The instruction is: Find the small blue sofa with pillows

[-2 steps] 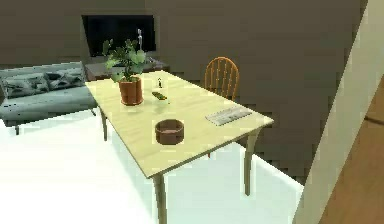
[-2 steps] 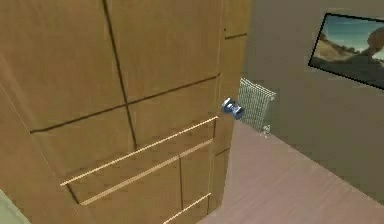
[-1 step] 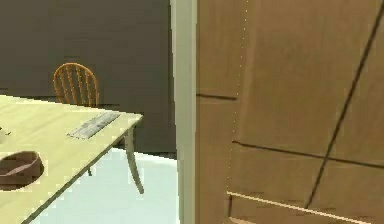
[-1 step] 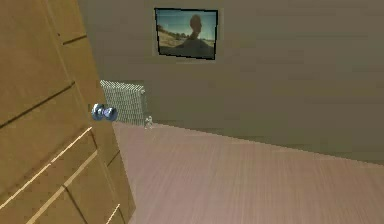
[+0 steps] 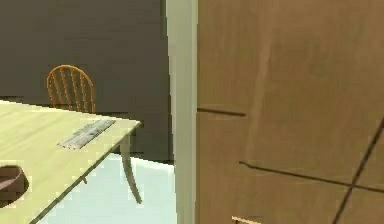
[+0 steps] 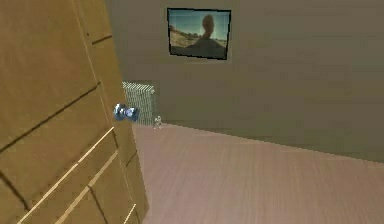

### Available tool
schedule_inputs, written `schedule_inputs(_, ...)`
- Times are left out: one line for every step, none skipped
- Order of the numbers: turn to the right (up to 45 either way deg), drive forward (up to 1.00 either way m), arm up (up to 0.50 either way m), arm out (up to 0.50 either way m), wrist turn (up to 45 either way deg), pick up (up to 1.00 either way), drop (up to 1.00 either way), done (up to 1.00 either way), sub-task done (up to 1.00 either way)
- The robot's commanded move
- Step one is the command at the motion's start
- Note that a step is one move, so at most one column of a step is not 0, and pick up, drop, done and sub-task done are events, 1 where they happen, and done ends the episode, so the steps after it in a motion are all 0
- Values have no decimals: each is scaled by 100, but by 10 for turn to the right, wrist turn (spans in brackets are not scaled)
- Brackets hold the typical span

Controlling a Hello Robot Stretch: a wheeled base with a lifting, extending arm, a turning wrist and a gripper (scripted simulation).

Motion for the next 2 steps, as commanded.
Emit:
schedule_inputs(-450, 0, 0, 0, 0, 0, 0, 0, 0)
schedule_inputs(-240, 0, 0, 0, 0, 0, 0, 0, 0)
